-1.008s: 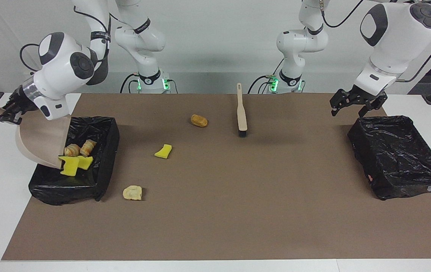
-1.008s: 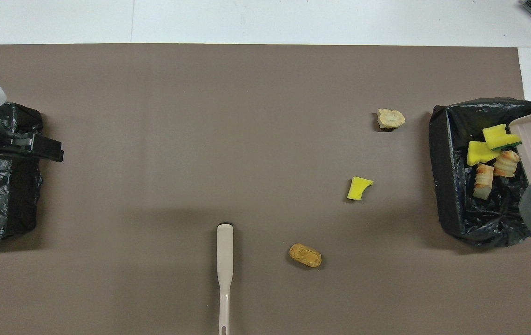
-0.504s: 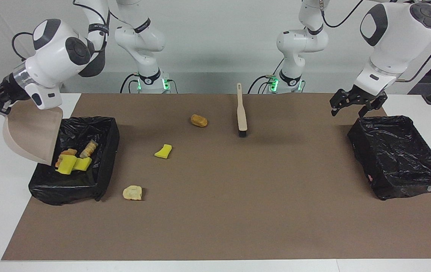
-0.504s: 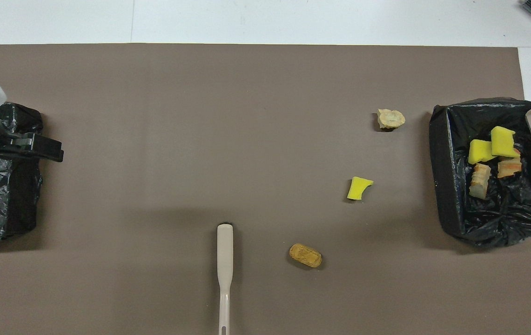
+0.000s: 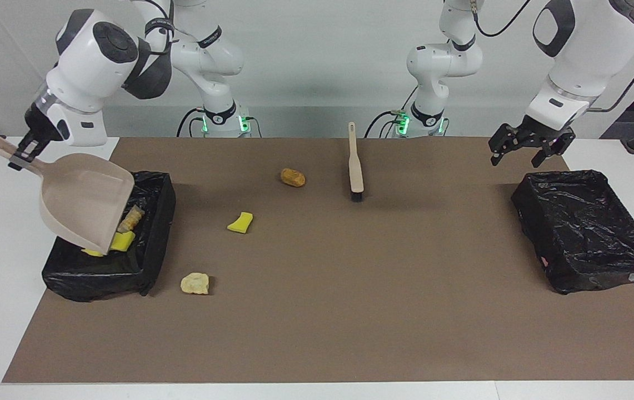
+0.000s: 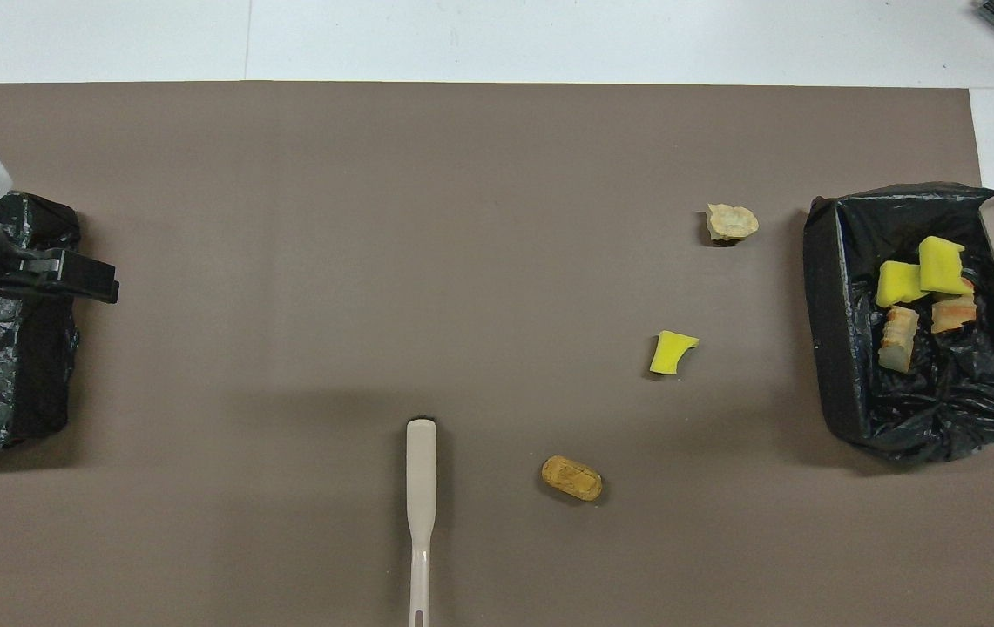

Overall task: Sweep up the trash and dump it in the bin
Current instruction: 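Tilt the dustpan with the right gripper to dump pieces into the bin, then carry the empty dustpan back and set it on the table center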

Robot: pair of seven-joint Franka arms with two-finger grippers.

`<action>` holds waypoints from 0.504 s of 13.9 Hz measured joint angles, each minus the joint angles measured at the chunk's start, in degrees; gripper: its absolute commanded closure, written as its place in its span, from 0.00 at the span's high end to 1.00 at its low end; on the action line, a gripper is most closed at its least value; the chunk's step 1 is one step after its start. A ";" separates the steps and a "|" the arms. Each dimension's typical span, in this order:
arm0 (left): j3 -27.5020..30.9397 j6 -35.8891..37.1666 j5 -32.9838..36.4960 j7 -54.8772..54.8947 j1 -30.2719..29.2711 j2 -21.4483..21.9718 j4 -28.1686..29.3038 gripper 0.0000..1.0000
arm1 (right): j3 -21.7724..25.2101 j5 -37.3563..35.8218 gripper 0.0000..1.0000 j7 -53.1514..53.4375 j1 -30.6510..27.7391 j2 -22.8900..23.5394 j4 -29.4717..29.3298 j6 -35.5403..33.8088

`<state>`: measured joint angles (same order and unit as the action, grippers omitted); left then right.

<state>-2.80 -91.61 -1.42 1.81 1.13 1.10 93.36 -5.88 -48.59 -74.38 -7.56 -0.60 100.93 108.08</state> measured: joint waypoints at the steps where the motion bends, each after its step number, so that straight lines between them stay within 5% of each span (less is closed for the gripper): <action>1: 0.31 1.91 0.00 0.01 -0.07 0.42 -0.31 1.00 | -0.12 3.26 0.00 3.89 1.41 0.12 -0.14 -0.05; 7: 0.70 7.99 0.00 0.01 -0.20 5.31 -0.28 1.00 | -0.41 18.12 0.00 34.56 12.36 4.20 -5.17 -5.70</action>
<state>-2.10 -83.62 -1.42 1.82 0.93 6.41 93.08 -6.29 -30.47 -39.82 4.80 3.61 95.77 102.38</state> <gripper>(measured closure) 0.000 0.687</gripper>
